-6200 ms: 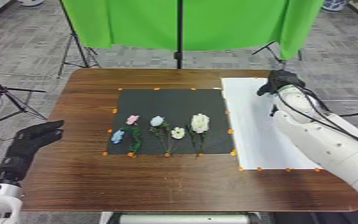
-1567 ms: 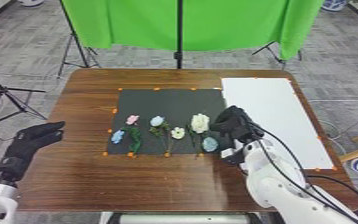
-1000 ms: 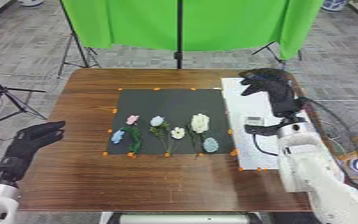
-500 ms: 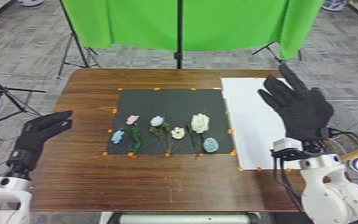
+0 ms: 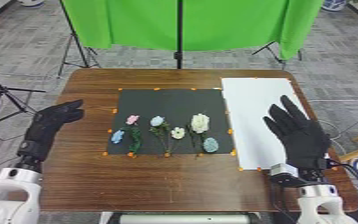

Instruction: Arrange flowers

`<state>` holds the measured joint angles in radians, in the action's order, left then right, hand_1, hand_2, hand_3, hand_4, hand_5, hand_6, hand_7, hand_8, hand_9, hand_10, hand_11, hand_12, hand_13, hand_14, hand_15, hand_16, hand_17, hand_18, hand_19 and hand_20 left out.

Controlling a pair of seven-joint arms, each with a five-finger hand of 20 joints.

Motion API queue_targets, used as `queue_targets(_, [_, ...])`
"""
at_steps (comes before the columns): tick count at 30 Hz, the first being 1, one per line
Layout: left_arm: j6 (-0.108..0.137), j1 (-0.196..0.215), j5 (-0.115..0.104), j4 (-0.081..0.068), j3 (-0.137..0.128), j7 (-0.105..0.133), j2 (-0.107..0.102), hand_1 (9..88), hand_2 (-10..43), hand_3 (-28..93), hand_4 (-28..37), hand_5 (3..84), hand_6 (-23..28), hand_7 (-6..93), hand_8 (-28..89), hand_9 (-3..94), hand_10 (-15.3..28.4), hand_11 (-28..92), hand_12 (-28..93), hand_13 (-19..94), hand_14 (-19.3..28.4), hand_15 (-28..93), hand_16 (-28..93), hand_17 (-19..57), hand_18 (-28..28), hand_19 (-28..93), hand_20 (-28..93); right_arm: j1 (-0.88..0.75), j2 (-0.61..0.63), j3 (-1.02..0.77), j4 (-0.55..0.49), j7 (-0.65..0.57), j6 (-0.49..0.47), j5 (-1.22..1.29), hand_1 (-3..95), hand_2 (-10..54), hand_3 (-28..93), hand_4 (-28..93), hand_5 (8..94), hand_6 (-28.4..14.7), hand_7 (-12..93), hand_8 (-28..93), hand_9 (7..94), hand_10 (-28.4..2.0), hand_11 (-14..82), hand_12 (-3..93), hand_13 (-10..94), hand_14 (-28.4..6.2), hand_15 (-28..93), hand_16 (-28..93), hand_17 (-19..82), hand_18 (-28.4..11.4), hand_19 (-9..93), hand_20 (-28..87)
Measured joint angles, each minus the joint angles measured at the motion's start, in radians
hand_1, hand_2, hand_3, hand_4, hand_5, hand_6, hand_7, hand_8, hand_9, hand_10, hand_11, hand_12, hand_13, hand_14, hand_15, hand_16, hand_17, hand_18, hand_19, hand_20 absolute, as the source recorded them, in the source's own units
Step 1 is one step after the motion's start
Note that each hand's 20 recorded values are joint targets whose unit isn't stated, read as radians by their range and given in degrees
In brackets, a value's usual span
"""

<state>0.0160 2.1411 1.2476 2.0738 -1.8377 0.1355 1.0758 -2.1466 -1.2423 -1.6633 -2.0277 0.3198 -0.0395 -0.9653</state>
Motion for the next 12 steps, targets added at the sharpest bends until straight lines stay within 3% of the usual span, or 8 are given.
queue_targets(5, [0.000,0.011,-0.033,0.010,-0.014,-0.006,0.002,26.5,22.9,40,-28.3,49.7,6.4,7.2,-6,46.9,15.4,18,11,38,18.6,17,0,10.3,11.1,7,18,0.000,0.000,0.004,0.000,0.004,0.004,-0.003,-0.5,1.8,78,-19,37.4,-0.4,7,-8,32.1,-14.2,1.9,11.0,19,-12.3,0,15,7,-13.5,7,21])
queue_targets(12, [0.003,0.019,-0.043,0.017,-0.025,-0.005,0.018,24.5,19.8,46,-28.3,49.4,6.7,7.0,-6,46.7,15.4,18,12,38,18.8,18,0,10.2,11.2,8,18,-0.012,0.000,-0.007,-0.008,0.001,0.008,-0.003,-0.4,1.6,78,-18,37.8,-0.2,7,-8,32.9,-14.4,2.2,11.2,20,-12.8,1,15,8,-14.0,7,21])
